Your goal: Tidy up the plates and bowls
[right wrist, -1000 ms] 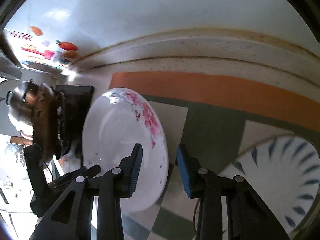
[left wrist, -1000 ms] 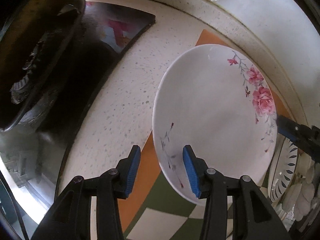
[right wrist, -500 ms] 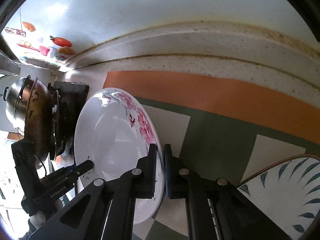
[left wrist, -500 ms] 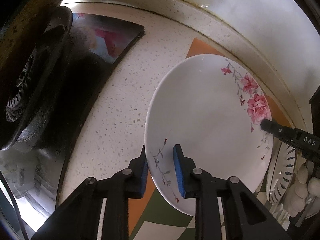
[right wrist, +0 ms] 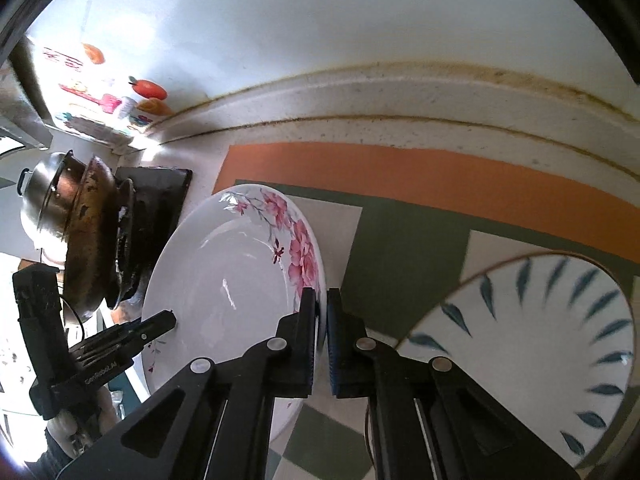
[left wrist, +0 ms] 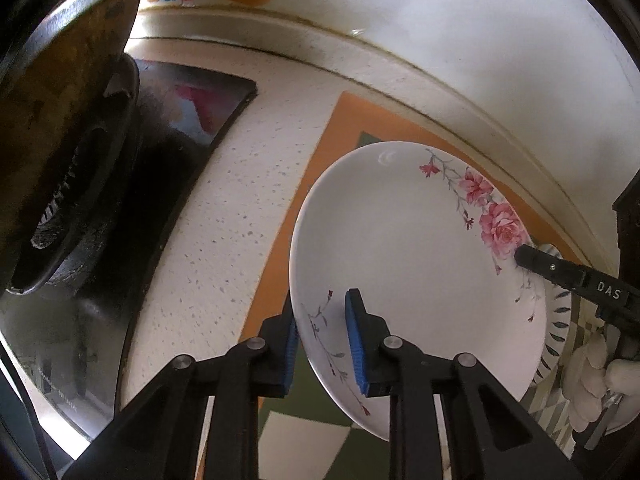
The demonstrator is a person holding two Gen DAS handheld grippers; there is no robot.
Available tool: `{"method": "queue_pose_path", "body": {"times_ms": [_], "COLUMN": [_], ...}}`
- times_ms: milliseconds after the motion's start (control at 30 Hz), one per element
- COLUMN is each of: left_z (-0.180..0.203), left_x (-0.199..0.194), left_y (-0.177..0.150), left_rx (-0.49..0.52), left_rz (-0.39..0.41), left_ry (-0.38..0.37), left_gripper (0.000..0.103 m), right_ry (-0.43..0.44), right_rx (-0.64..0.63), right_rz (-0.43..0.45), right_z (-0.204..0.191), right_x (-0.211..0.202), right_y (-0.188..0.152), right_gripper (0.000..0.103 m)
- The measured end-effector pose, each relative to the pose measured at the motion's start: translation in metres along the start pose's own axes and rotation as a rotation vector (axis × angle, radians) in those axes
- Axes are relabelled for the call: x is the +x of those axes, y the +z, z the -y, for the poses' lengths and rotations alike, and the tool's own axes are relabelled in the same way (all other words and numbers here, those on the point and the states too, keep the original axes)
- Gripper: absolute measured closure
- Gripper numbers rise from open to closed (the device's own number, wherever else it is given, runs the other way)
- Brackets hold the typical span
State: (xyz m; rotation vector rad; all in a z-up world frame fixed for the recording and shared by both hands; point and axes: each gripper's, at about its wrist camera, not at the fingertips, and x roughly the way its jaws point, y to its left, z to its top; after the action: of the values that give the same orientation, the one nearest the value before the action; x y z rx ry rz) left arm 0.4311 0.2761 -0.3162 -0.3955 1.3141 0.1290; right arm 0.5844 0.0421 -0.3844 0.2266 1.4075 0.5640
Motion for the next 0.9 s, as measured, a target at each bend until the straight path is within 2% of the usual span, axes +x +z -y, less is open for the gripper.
{"method": "queue_pose_path", "body": {"times_ms": [367, 667, 900], "left_z": [0.038, 0.079, 0.108], "left_x": [-0.045, -0.074, -0.069], "left_y": [-0.038, -0.081, -0.122], "left_rx": [0.058, 0.128, 0.193], "left_rz": [0.031, 0.033, 0.000], "left_ry": [-0.045, -0.088, -0.095], "left_gripper": [0.083, 0.083, 0.083], "right_ry": [0.006, -0.005, -0.010], "right_rx": [0.017, 0.064, 0.116], "right_rz": [0.089, 0.140, 0.157], "right_z": [0.009, 0.036, 0.066], "right_x": [-0.079, -0.141, -0.169], "right_y": [-0.055, -0.130, -0.197], "right_gripper": [0.096, 0.096, 0.096]}}
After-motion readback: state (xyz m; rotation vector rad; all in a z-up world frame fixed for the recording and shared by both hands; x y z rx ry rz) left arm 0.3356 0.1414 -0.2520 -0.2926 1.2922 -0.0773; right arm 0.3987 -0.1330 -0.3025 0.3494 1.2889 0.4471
